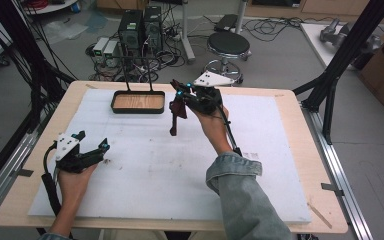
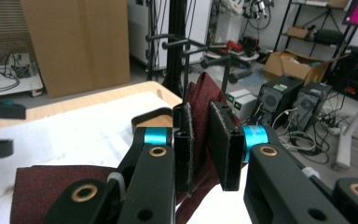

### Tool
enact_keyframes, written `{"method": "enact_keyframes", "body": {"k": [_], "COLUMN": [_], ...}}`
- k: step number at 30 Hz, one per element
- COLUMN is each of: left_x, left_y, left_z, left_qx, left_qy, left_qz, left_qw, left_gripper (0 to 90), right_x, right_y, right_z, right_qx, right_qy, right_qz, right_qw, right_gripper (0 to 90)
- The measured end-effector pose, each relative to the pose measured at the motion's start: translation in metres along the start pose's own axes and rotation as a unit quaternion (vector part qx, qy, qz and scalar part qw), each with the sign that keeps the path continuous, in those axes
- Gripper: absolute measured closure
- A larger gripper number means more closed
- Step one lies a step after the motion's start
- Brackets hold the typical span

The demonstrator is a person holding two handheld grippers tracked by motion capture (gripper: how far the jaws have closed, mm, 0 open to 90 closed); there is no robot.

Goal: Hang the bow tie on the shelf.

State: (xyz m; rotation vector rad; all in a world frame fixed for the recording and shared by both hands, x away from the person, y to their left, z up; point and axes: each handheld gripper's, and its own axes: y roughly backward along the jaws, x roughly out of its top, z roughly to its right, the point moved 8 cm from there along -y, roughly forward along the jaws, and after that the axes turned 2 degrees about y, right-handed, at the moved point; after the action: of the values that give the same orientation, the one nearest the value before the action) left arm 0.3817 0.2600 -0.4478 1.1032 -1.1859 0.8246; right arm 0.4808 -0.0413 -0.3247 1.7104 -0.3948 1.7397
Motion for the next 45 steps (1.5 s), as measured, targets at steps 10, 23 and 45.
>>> {"method": "enact_keyframes", "body": {"k": [10, 23, 45], "left_x": [-0.001, -0.002, -0.004], "left_y": [0.000, -0.002, -0.003], "left_z": [-0.002, -0.005, -0.008], "left_qx": [0.003, 0.002, 0.002], "left_qy": [0.000, 0.005, 0.014], "left_qz": [-0.002, -0.002, -0.006], "left_qw": [1.0000, 1.0000, 0.9999], "left_gripper": [16.5, 16.5, 16.6], "right_x": [0.012, 0.028, 0.068], "right_y": [-0.031, -0.057, -0.104], "right_z": [0.007, 0.015, 0.023], "right_qx": [0.011, 0.006, 0.013], "right_qy": [-0.009, 0.001, 0.037], "right_qz": [0.012, 0.018, 0.015], "right_qw": [0.9998, 0.9998, 0.9991], "right_gripper": [79.8, 79.9, 79.7]}}
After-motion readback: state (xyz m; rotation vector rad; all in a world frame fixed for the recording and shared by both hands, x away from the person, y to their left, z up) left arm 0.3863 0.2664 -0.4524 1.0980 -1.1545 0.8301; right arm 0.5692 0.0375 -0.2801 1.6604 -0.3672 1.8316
